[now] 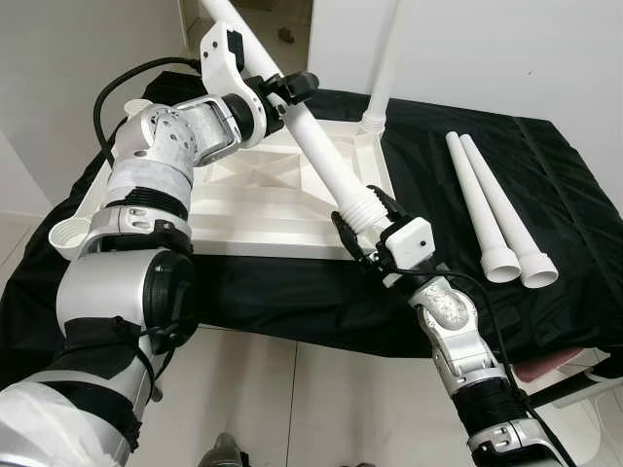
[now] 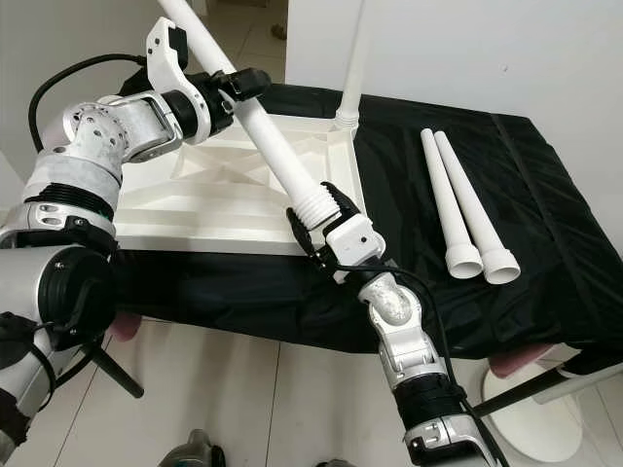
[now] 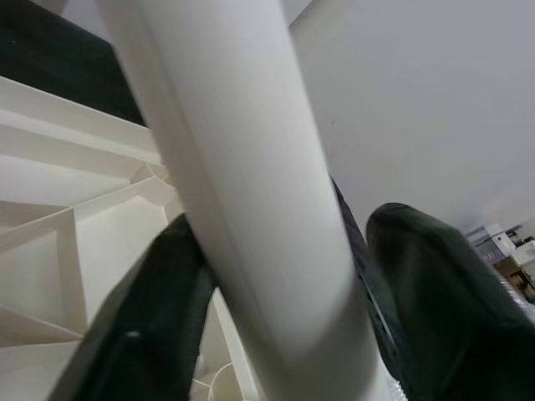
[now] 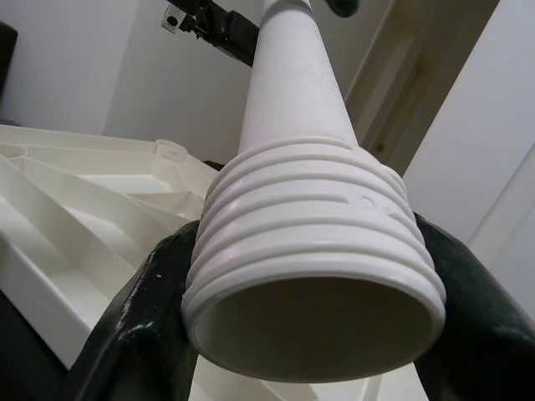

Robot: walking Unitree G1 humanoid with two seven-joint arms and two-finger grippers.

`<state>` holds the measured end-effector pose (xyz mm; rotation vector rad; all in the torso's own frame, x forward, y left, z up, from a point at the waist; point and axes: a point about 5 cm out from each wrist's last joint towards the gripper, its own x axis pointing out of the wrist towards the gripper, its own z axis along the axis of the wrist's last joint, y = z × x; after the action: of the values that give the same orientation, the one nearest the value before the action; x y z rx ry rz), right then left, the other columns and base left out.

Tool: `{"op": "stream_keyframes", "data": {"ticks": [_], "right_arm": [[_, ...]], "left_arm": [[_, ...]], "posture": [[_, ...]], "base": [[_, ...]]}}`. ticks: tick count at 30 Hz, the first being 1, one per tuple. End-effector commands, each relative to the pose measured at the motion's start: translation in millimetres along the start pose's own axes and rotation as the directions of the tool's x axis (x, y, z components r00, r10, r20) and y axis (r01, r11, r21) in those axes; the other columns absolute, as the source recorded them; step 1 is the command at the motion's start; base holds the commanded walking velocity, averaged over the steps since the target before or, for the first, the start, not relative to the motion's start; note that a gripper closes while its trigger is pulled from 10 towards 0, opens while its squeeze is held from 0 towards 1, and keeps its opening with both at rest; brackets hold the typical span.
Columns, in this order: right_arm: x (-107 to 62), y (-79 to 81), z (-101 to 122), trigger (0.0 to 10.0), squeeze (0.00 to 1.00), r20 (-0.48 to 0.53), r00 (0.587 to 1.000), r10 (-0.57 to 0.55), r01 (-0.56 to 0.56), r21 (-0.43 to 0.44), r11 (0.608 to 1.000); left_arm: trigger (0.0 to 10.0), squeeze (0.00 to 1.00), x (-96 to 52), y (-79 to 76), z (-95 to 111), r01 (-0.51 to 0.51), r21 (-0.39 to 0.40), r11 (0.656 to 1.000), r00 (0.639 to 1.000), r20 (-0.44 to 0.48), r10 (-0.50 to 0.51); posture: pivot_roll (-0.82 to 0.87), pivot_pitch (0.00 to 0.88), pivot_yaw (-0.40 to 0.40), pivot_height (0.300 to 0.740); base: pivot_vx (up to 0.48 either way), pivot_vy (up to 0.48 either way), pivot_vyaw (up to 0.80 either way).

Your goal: Building children table

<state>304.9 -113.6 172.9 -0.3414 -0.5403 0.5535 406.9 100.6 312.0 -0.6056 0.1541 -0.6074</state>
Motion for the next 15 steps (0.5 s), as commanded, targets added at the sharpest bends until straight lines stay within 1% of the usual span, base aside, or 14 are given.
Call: {"op": "stream_keyframes", "data": {"ticks": [1, 3, 4, 8, 9, 11, 14, 15], "right_arm": [[3.5, 3.7, -1.1, 10.0, 0.00, -0.009, 0.999, 0.033, -0.033, -0.017, 0.999], [4.3, 3.5, -0.8, 10.0, 0.00, -0.007, 0.999, 0.034, -0.034, -0.023, 0.999], [6.1, 3.0, -0.3, 10.0, 0.00, -0.001, 0.999, 0.033, -0.033, -0.031, 0.999], [7.0, 2.8, -0.1, 10.0, 0.00, 0.001, 0.999, 0.033, -0.033, -0.036, 0.999], [8.2, 2.4, -0.5, 10.0, 0.00, -0.001, 0.999, 0.033, -0.033, -0.040, 0.999], [8.5, 2.3, -0.6, 10.0, 0.00, -0.001, 0.999, 0.033, -0.033, -0.040, 0.999], [8.7, 1.7, -1.3, 10.0, 0.00, -0.003, 1.000, 0.030, -0.030, -0.035, 0.999], [8.5, 1.5, -2.5, 10.0, 1.00, -0.006, 1.000, 0.027, -0.027, -0.019, 0.999]], "left_arm": [[0.0, 0.00, 6.3, -18.9, -1.2, 0.128, -0.004, 0.992, 0.991, -0.023, -0.128], [0.0, 0.00, 6.4, -19.7, -2.3, 0.137, -0.003, 0.991, 0.990, -0.029, -0.137], [0.0, 0.00, 6.2, -19.8, -2.2, 0.143, -0.025, 0.989, 0.989, -0.026, -0.144], [0.0, 0.00, 5.9, -19.2, -0.3, 0.145, -0.036, 0.989, 0.989, -0.018, -0.146], [0.0, 0.00, 5.4, -18.6, 2.9, 0.147, -0.055, 0.988, 0.989, -0.004, -0.147], [0.0, 0.00, 5.3, -18.4, 3.8, 0.147, -0.060, 0.987, 0.989, 0.000, -0.147], [0.0, 0.00, 5.1, -16.0, 5.6, 0.129, -0.076, 0.989, 0.992, 0.010, -0.128], [0.0, 0.00, 4.9, -14.9, 6.3, 0.122, -0.088, 0.989, 0.993, 0.015, -0.121]], "posture": [[0.11, 0.014, -0.011, 0.740], [0.11, 0.014, -0.011, 0.740], [0.11, 0.016, -0.015, 0.740], [0.11, 0.017, -0.016, 0.740], [0.12, 0.020, -0.020, 0.740], [0.12, 0.020, -0.020, 0.740], [0.12, 0.021, -0.022, 0.740], [0.12, 0.021, -0.023, 0.740]], "base": [[0.000, 0.000, 0.00], [0.000, 0.000, 0.00], [0.000, 0.000, 0.00], [0.000, 0.000, 0.00], [0.000, 0.000, 0.00], [0.000, 0.000, 0.00], [0.000, 0.000, 0.00], [0.000, 0.000, 0.00]]}}
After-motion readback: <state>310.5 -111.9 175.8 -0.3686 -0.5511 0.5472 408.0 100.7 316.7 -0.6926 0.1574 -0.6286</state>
